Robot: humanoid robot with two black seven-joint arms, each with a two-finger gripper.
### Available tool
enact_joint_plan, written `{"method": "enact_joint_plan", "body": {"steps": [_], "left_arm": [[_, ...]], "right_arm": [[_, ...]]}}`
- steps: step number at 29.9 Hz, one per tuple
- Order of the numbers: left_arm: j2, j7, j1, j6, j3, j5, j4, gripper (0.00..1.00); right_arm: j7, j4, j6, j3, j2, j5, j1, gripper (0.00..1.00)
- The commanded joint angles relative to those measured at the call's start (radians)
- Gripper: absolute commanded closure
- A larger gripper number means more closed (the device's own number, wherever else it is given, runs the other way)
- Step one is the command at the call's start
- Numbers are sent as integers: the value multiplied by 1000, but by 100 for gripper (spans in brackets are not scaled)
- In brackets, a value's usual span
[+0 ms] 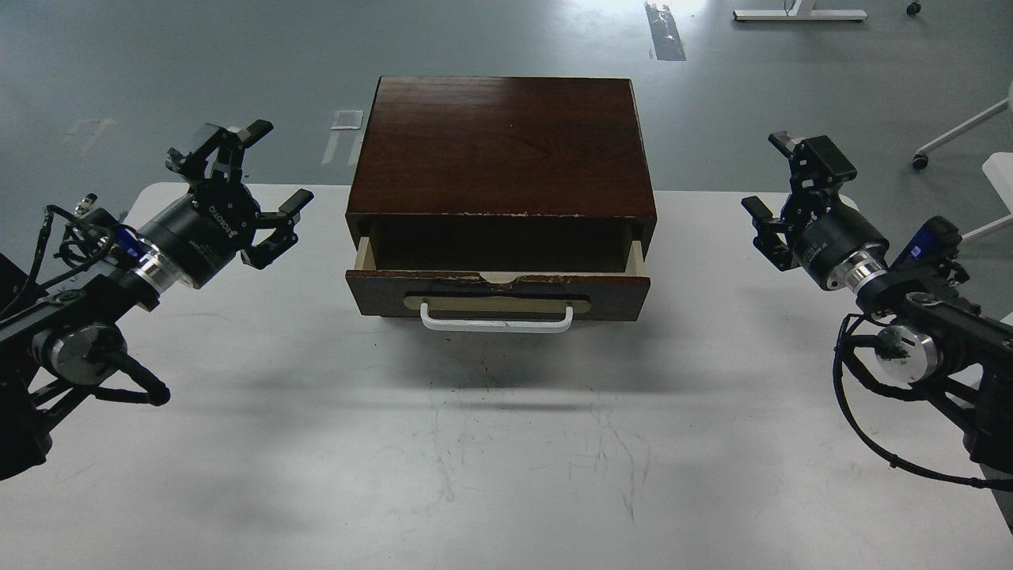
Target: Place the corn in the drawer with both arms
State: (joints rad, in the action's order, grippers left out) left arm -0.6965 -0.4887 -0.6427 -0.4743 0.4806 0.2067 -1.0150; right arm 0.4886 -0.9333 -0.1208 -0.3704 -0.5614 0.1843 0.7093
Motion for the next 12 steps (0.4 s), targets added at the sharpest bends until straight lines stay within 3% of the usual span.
{"method": "enact_joint_plan", "body": {"steps": [1, 12], "left_arm": [[0, 0, 3, -14, 1, -4, 22, 1], [-1, 0, 15, -14, 3, -7, 42, 1]], "right_arm": [[0, 7, 7, -1, 53, -5, -28, 0], [0, 2, 3, -2, 86, -5, -33, 0]]}}
